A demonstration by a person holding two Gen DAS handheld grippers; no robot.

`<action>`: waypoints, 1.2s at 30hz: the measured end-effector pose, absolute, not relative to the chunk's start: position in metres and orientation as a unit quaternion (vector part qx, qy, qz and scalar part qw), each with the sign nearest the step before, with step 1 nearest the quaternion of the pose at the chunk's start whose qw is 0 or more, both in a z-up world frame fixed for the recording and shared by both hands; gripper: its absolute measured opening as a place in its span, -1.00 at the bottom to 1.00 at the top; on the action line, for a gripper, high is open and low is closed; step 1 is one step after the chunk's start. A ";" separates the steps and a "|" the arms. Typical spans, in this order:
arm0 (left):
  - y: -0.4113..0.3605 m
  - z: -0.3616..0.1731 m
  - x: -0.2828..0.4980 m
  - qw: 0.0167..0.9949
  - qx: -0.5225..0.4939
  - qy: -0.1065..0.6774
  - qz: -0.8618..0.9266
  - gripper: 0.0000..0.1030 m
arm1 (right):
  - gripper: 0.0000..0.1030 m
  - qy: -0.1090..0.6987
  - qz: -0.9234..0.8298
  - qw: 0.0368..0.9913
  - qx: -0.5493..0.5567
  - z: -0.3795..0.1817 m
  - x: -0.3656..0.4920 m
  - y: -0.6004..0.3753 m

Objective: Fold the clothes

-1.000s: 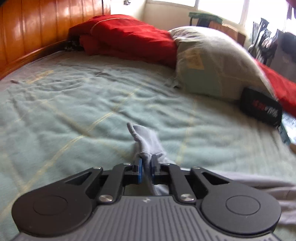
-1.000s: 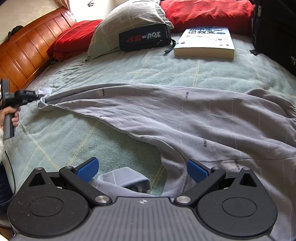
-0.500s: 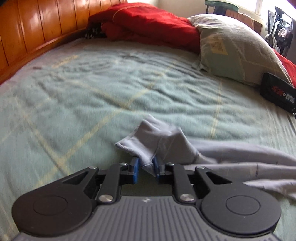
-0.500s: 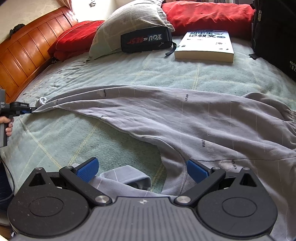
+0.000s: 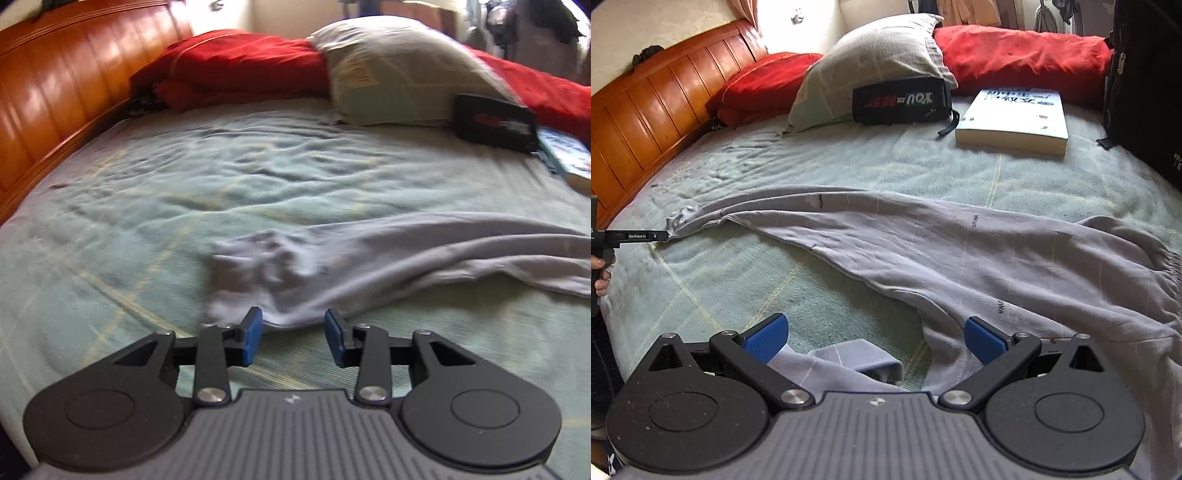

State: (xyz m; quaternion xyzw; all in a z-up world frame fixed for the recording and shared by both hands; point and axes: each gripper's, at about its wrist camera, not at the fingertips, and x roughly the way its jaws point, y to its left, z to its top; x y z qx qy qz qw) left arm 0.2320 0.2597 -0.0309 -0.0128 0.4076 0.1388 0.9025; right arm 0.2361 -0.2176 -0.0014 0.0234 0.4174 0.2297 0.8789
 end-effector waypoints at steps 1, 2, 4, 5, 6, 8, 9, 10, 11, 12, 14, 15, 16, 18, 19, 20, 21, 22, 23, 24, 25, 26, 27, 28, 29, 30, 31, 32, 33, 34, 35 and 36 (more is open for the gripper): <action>0.252 -0.030 0.231 0.905 -0.009 0.406 0.129 -0.12 | 0.99 0.413 0.226 0.882 0.023 -0.001 0.234 -0.222; 0.244 -0.029 0.230 0.907 -0.002 0.405 0.120 -0.10 | 0.95 0.412 0.220 0.884 0.025 -0.001 0.233 -0.227; 0.227 -0.028 0.229 0.910 0.008 0.403 0.103 -0.02 | 0.87 0.409 0.202 0.889 0.035 0.000 0.231 -0.242; 0.218 -0.028 0.229 0.910 0.011 0.403 0.094 0.00 | 0.82 0.406 0.194 0.892 0.039 0.001 0.230 -0.249; 0.209 -0.028 0.229 0.911 0.013 0.402 0.086 0.03 | 0.73 0.402 0.188 0.895 0.042 0.002 0.230 -0.256; 0.192 -0.027 0.228 0.913 0.019 0.402 0.069 0.05 | 0.51 0.393 0.179 0.901 0.040 0.004 0.231 -0.269; 0.183 -0.027 0.228 0.913 0.022 0.402 0.061 0.05 | 0.46 0.387 0.175 0.905 0.031 0.005 0.233 -0.275; 0.174 -0.027 0.228 0.914 0.024 0.402 0.053 0.05 | 0.37 0.380 0.172 0.908 0.017 0.008 0.236 -0.281; 0.165 -0.026 0.227 0.914 0.027 0.401 0.044 0.05 | 0.23 0.375 0.169 0.911 0.002 0.010 0.240 -0.286; 0.157 -0.026 0.227 0.915 0.030 0.401 0.036 0.05 | 0.17 0.370 0.166 0.914 -0.014 0.013 0.248 -0.292; 0.139 -0.026 0.226 0.916 0.035 0.400 0.019 0.05 | 0.13 0.360 0.159 0.918 -0.046 0.017 0.263 -0.303; 0.130 -0.025 0.226 0.916 0.038 0.399 0.010 0.06 | 0.13 0.358 0.155 0.919 -0.060 0.018 0.271 -0.308; 0.122 -0.024 0.225 0.916 0.041 0.398 0.000 0.07 | 0.13 0.361 0.152 0.917 -0.071 0.017 0.282 -0.312; 0.103 -0.022 0.225 0.918 0.046 0.394 -0.019 0.14 | 0.13 0.369 0.145 0.913 -0.093 0.013 0.303 -0.319; 0.096 -0.022 0.225 0.918 0.048 0.393 -0.026 0.20 | 0.13 0.374 0.138 0.911 -0.105 0.009 0.314 -0.322; 0.089 -0.022 0.226 0.918 0.050 0.392 -0.035 0.21 | 0.11 0.379 0.132 0.909 -0.115 0.005 0.324 -0.324; 0.082 -0.022 0.228 0.917 0.051 0.392 -0.041 0.21 | 0.11 0.385 0.130 0.906 -0.117 0.000 0.334 -0.325; 0.077 -0.023 0.231 0.917 0.053 0.393 -0.046 0.21 | 0.09 0.390 0.130 0.904 -0.113 -0.004 0.343 -0.326; 0.072 -0.024 0.235 0.916 0.053 0.395 -0.049 0.21 | 0.03 0.395 0.133 0.903 -0.109 -0.008 0.351 -0.325; 0.067 -0.024 0.240 0.916 0.054 0.394 -0.051 0.21 | 0.02 0.397 0.141 0.901 -0.103 -0.010 0.357 -0.324; 0.063 -0.023 0.247 0.916 0.055 0.393 -0.053 0.21 | 0.01 0.399 0.148 0.900 -0.097 -0.012 0.362 -0.322; 0.058 -0.023 0.253 0.917 0.057 0.392 -0.055 0.21 | 0.01 0.399 0.157 0.899 -0.093 -0.013 0.366 -0.319; 0.053 -0.022 0.260 0.918 0.056 0.388 -0.057 0.22 | 0.01 0.394 0.169 0.899 -0.093 -0.012 0.367 -0.315; 0.048 -0.021 0.268 0.920 0.053 0.384 -0.059 0.22 | 0.02 0.391 0.180 0.897 -0.097 -0.009 0.368 -0.310; 0.043 -0.019 0.277 0.922 0.049 0.380 -0.062 0.22 | 0.02 0.391 0.191 0.894 -0.108 -0.006 0.367 -0.305; 0.038 -0.018 0.286 0.923 0.043 0.377 -0.066 0.23 | 0.03 0.391 0.199 0.890 -0.124 -0.002 0.365 -0.300; 0.032 -0.018 0.295 0.923 0.042 0.376 -0.069 0.25 | 0.04 0.393 0.204 0.884 -0.149 0.002 0.363 -0.296; 0.026 -0.019 0.304 0.923 0.042 0.375 -0.073 0.26 | 0.04 0.396 0.206 0.879 -0.170 0.008 0.360 -0.294; 0.020 -0.020 0.312 0.923 0.043 0.373 -0.077 0.27 | 0.04 0.400 0.205 0.874 -0.185 0.016 0.357 -0.295; 0.014 -0.022 0.319 0.923 0.048 0.372 -0.081 0.28 | 0.04 0.404 0.204 0.869 -0.201 0.025 0.354 -0.297; 0.005 -0.026 0.327 0.924 0.056 0.370 -0.082 0.28 | 0.05 0.404 0.201 0.866 -0.214 0.033 0.351 -0.299; -0.003 -0.030 0.335 0.924 0.062 0.369 -0.082 0.28 | 0.07 0.399 0.194 0.867 -0.225 0.041 0.349 -0.303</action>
